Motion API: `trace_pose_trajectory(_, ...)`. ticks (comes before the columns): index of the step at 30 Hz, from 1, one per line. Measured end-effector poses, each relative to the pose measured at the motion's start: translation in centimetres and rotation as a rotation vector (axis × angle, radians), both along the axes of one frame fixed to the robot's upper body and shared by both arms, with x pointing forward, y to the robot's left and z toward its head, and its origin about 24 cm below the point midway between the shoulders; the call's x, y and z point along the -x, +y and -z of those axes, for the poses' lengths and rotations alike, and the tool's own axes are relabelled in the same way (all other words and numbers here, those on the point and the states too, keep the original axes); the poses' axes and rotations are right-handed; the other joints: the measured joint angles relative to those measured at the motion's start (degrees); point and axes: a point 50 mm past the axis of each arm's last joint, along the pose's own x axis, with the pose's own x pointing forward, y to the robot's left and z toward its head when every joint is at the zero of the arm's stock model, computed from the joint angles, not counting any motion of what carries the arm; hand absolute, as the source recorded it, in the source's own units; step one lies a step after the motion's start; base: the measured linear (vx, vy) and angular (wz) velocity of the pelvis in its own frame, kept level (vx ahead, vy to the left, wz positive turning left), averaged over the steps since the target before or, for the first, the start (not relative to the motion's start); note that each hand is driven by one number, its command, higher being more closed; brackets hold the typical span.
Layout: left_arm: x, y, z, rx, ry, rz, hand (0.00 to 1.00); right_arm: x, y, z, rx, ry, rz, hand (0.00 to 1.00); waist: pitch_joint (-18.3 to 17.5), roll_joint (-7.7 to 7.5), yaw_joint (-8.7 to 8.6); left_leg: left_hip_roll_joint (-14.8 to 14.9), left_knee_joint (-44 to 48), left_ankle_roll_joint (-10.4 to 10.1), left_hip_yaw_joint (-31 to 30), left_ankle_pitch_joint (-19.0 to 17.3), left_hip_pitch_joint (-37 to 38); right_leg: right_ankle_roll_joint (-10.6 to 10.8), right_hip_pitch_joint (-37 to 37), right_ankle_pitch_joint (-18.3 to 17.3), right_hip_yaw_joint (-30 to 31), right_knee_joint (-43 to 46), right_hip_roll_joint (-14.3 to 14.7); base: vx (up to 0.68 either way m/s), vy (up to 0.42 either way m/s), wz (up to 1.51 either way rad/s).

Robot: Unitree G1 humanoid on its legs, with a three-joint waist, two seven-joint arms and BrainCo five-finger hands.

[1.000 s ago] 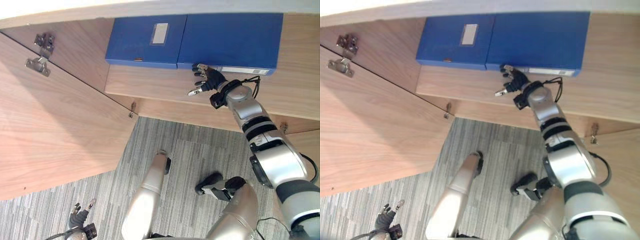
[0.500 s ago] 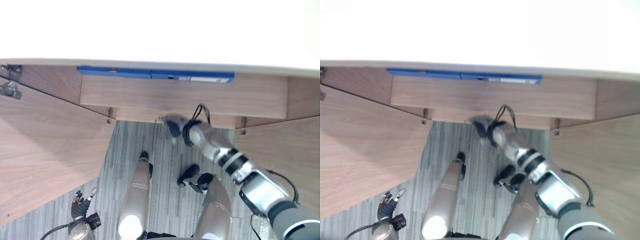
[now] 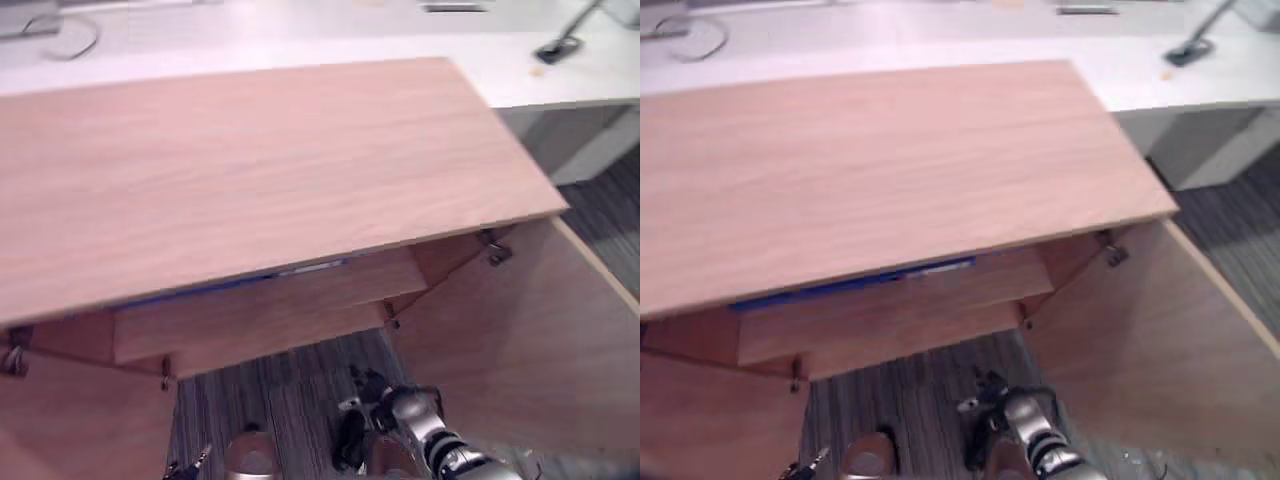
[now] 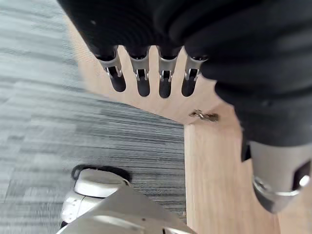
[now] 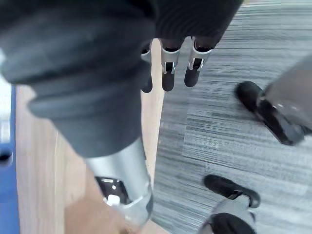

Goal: Walk over to the cabinet, pick up the folder, carry it to the office cabinet, place the folder inside the office cabinet, then close the office cabinet door

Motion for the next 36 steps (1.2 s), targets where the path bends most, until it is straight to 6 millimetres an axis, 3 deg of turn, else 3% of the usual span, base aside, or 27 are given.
trace_pose_trajectory(3,-1.2,-0.3,0.1,-0.024,0.015,0.112,0.00,3.6,-2.2,1.5,-0.008,0.082,0.195,0.00,-1.45,0.54,-2.18,-2.23,-5.21,0.45,4.85,1.65,5.17,0.18,-0.03,1.33,1.25,0.06,-0.75,-0.06,0.123,-0.81)
trace_pose_trajectory(8,-4.5,-0.8,-0.3,-0.037,-0.021,0.252,0.00,5.4,-4.7,1.9,-0.079,0.102,0.580,0.00,-2.90,0.89,-4.63,-4.03,-7.49,0.98,9.62,2.39,8.26,-0.28,-1.67,3.17,0.35,2.08,-2.08,-0.10,0.047,-0.52)
trace_pose_trajectory(11,-5.7,-2.5,-0.3,-0.010,-0.054,0.311,0.00,7.0,-5.6,2.3,-0.127,0.128,0.823,0.00,-3.61,1.50,-5.22,-3.95,-7.95,1.31,13.01,2.41,10.03,-1.92,-1.51,4.03,-6.94,2.11,-3.43,-0.14,-0.005,-0.53)
trace_pose_trajectory(13,-6.0,-4.0,-0.2,0.029,-0.073,0.344,0.00,9.9,-6.3,2.8,-0.167,0.160,1.050,0.00,-4.14,1.48,-6.31,-3.15,-8.09,1.02,16.76,1.93,13.11,-4.72,-1.24,0.89,-13.96,6.93,-6.16,-0.02,-0.105,-0.91)
trace_pose_trajectory(14,-5.4,-4.2,0.1,0.051,-0.055,0.345,0.00,11.3,-6.6,3.1,-0.156,0.187,1.108,0.00,-4.85,1.25,-6.42,-2.85,-8.20,-0.29,18.75,1.21,13.84,-6.27,-0.84,-0.62,-14.74,4.40,-3.77,0.06,-0.147,-0.98)
trace_pose_trajectory(16,-5.1,-4.6,0.3,0.077,-0.046,0.351,0.00,12.2,-6.9,3.2,-0.146,0.205,1.150,0.00,-5.46,2.14,-7.35,-2.33,-9.14,-0.68,19.70,1.49,13.95,-6.15,-0.92,-0.68,-14.67,2.55,-1.60,0.08,-0.135,-0.61)
trace_pose_trajectory(20,-4.9,-4.4,0.4,0.112,-0.046,0.333,0.00,13.9,-6.4,3.6,-0.167,0.262,1.254,0.00,-6.08,1.37,-7.65,-1.63,-11.86,-0.86,20.08,1.58,16.04,-6.75,0.18,-1.16,-14.44,0.12,2.19,0.03,-0.096,-0.42)
trace_pose_trajectory(22,-4.8,-4.3,0.4,0.120,-0.050,0.322,0.00,14.0,-6.2,3.6,-0.177,0.267,1.279,0.00,-6.64,0.76,-7.65,-1.62,-13.19,-0.85,20.43,1.57,16.48,-6.97,0.24,-1.32,-14.53,-1.01,3.37,-0.04,-0.063,-0.31)
trace_pose_trajectory(23,-4.8,-4.2,0.4,0.125,-0.052,0.313,0.00,14.0,-6.2,3.6,-0.175,0.266,1.284,0.00,-7.36,0.74,-7.56,-1.59,-14.95,-0.64,20.83,1.70,16.87,-5.90,0.22,-2.02,-15.36,-1.58,4.00,-0.04,-0.053,-0.26)
trace_pose_trajectory(24,-4.2,-4.6,0.6,0.145,-0.041,0.296,0.00,13.9,-6.6,3.5,-0.177,0.254,1.324,0.00,-8.31,2.73,-8.02,0.34,-15.99,-0.67,21.46,2.76,16.74,-6.94,-0.89,-3.24,-16.12,2.49,3.21,-0.02,-0.045,-0.05)
trace_pose_trajectory(25,-4.2,-4.6,0.6,0.148,-0.045,0.293,0.00,14.1,-7.2,3.5,-0.173,0.247,1.376,0.00,-8.63,1.89,-8.35,0.41,-15.84,-0.67,21.17,2.98,16.86,-7.88,-1.65,-4.41,-13.47,6.75,0.96,0.05,0.011,0.23)
trace_pose_trajectory(26,-4.2,-4.4,0.6,0.144,-0.048,0.287,0.00,14.4,-7.6,3.4,-0.166,0.245,1.416,0.00,-9.08,0.83,-8.58,-0.19,-15.80,-1.01,20.93,3.00,16.85,-6.55,-1.30,-5.45,-11.78,6.61,-0.22,0.10,0.031,0.09)
trace_pose_trajectory(27,-3.5,-4.1,0.7,0.146,-0.031,0.267,0.00,14.0,-9.1,3.1,-0.154,0.202,1.473,0.00,-10.42,2.27,-8.13,0.33,-15.71,-2.31,20.09,3.01,16.71,-6.34,-1.35,-6.15,-11.78,5.31,1.79,0.20,-0.021,-0.18)
trace_pose_trajectory(28,-2.7,-4.3,1.0,0.159,-0.010,0.252,0.00,13.0,-10.7,2.5,-0.141,0.140,1.498,0.00,-11.21,3.21,-8.12,1.19,-15.43,-2.31,19.82,3.03,16.45,-6.21,-1.40,-6.08,-11.69,3.87,3.41,0.18,-0.076,-0.30)
trace_pose_trajectory(33,-2.7,-4.7,1.0,0.168,-0.008,0.274,0.00,8.2,-17.3,-1.2,-0.071,-0.145,1.568,0.00,-11.66,3.88,-8.40,1.99,-15.34,-2.59,17.34,4.73,14.88,-6.64,-1.64,-6.20,-11.35,2.92,5.53,0.10,-0.048,-0.12)
trace_pose_trajectory(34,-2.7,-4.8,1.0,0.169,-0.010,0.281,0.00,5.9,-19.5,-3.4,-0.040,-0.286,1.540,0.00,-11.81,4.24,-8.98,1.73,-15.59,-2.81,17.49,4.96,14.70,-6.65,-1.97,-6.17,-11.17,2.90,5.51,0.05,0.024,-0.05)
trace_pose_trajectory(36,-2.7,-4.8,1.0,0.167,-0.007,0.291,0.00,4.5,-20.5,-4.8,-0.015,-0.363,1.506,0.00,-11.83,4.28,-9.14,1.53,-15.76,-3.26,17.67,5.23,14.70,-6.66,-2.11,-6.10,-10.92,2.90,5.50,0.04,0.047,-0.05)
